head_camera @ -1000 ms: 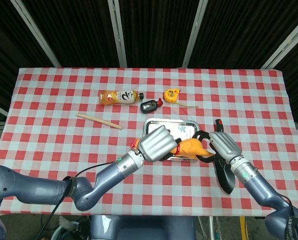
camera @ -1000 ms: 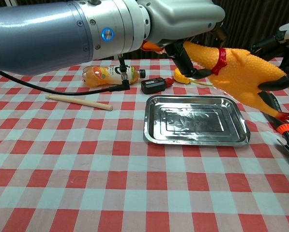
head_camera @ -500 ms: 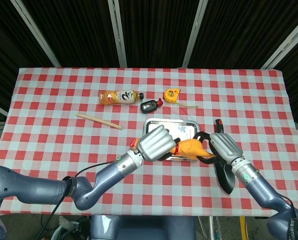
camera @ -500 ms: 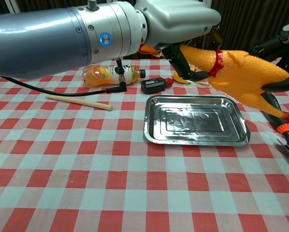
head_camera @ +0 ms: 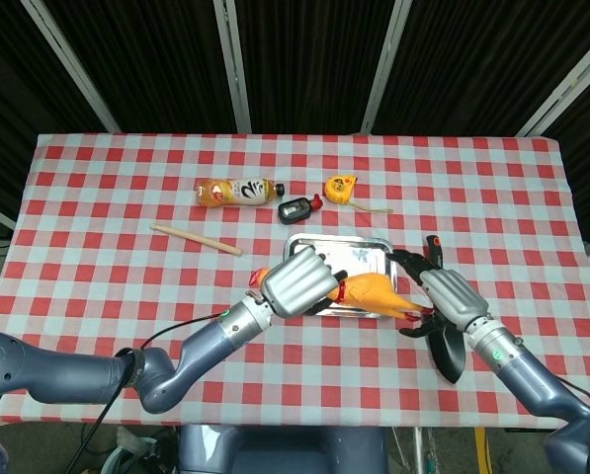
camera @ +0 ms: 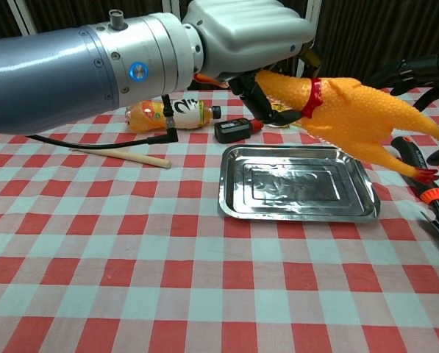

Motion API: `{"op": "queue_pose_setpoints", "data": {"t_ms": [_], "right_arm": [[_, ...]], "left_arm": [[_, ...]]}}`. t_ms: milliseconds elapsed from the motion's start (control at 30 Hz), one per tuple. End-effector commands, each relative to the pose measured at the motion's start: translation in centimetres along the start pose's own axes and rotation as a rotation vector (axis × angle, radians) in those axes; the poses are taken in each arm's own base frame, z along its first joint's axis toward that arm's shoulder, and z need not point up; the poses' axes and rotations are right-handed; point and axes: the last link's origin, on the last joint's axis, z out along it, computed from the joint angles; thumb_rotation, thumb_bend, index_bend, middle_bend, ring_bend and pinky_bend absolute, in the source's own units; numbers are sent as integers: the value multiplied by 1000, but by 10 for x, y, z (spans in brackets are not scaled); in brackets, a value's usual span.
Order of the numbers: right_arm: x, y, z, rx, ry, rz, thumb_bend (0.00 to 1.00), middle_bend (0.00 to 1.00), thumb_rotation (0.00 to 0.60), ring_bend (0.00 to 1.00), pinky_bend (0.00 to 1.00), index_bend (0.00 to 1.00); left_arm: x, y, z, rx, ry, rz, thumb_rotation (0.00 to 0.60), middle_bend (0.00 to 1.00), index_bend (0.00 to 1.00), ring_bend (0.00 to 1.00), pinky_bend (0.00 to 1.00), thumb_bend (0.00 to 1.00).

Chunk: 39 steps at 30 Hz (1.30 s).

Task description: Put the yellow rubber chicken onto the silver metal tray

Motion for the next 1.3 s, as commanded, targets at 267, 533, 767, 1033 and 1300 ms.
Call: {"op": "queue_pose_setpoints", "data": {"t_ms": [267,533,767,1033,1300], "right_arm": [[28,25,-35,-80,118,-22,92,0,600,0,126,0],[43,43,-59,-114,204,15,92,0,600,0,125,0],[44,47,-63,-103,245,41,92,0,600,0,125,0],[39,51,-61,-99,254,74,91,0,600,0,126,0],[39,54,-62,-107,260,89,92,0,600,0,126,0]], "left_arm": [[-23,-11,-22,27,7,-45,600,696,578,644,726,580],[-58,-23,-26,88,-1,-126,600,689,574,638,725,580],[-90,-25,-15,140,-23,-216,600,671,559,620,715,496],[-119,-3,20,213,-49,-422,600,650,550,601,713,419],[-128,1,36,249,-81,-477,600,575,489,535,648,304]]}}
